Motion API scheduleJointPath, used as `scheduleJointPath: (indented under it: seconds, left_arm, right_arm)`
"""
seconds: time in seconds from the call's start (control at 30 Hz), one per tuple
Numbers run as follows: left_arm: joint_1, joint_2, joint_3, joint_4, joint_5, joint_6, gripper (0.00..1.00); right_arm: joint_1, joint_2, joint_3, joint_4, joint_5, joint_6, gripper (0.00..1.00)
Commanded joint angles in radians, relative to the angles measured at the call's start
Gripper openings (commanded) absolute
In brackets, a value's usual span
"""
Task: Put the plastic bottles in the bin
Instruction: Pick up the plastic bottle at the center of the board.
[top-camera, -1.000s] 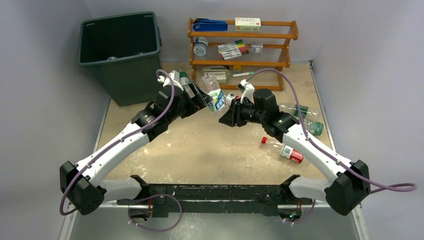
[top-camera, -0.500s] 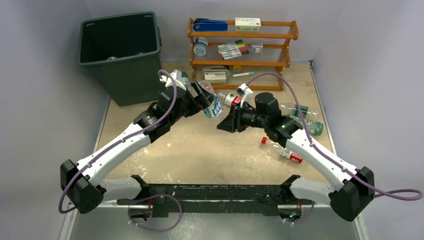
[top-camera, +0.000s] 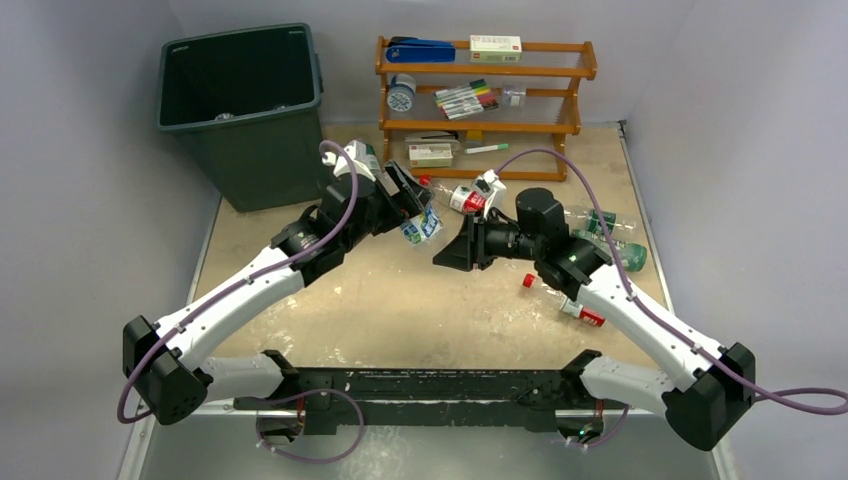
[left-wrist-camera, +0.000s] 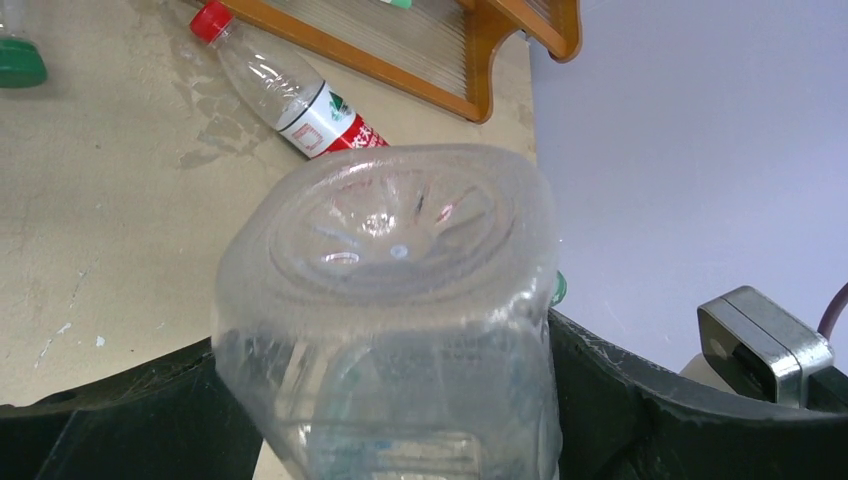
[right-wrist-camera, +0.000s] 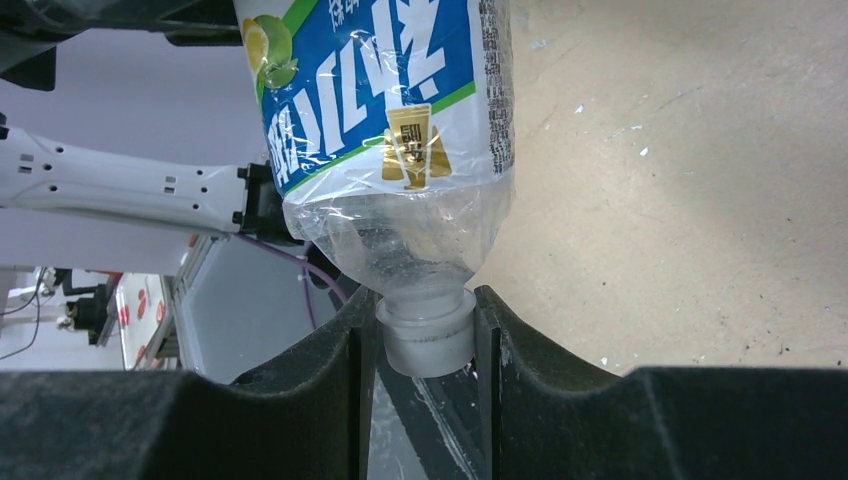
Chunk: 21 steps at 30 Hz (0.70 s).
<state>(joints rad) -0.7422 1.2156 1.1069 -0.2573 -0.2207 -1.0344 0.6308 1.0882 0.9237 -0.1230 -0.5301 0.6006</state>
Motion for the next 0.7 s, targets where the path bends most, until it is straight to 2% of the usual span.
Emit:
scheduleJointPath:
  seconds: [0.0, 0.13, 0.33, 0.43, 0.63, 0.67]
  left_arm:
    - [-0.004, 0.008, 0.056, 0.004, -0.033, 0.004, 0.88]
    - [-0.003, 0.013, 0.056, 0.006, -0.026, 0.004, 0.79]
    - [-0.005, 0.015, 0.056, 0.006, -0.016, 0.003, 0.58]
    - [-0.005, 0.015, 0.057, -0.002, -0.016, 0.001, 0.52]
    - [-0.004, 0.011, 0.059, -0.015, -0.028, 0.002, 0.5]
    - [-0.005, 0.009, 0.062, -0.02, -0.032, 0.005, 0.5]
  right_arm:
    - [0.008, -0.049, -0.016, 0.038, -0.038, 0.007, 0.34]
    - [0.009, -0.057, -0.03, 0.039, -0.032, 0.01, 0.36]
    - [0.009, -0.06, -0.043, 0.041, -0.021, 0.011, 0.4]
    - [0.01, -0.059, -0.045, 0.039, -0.017, 0.013, 0.44]
    - [0.011, -0.067, -0.039, 0.017, 0.001, 0.014, 0.69]
    - [0.011, -0.07, -0.036, 0.011, 0.003, 0.013, 0.85]
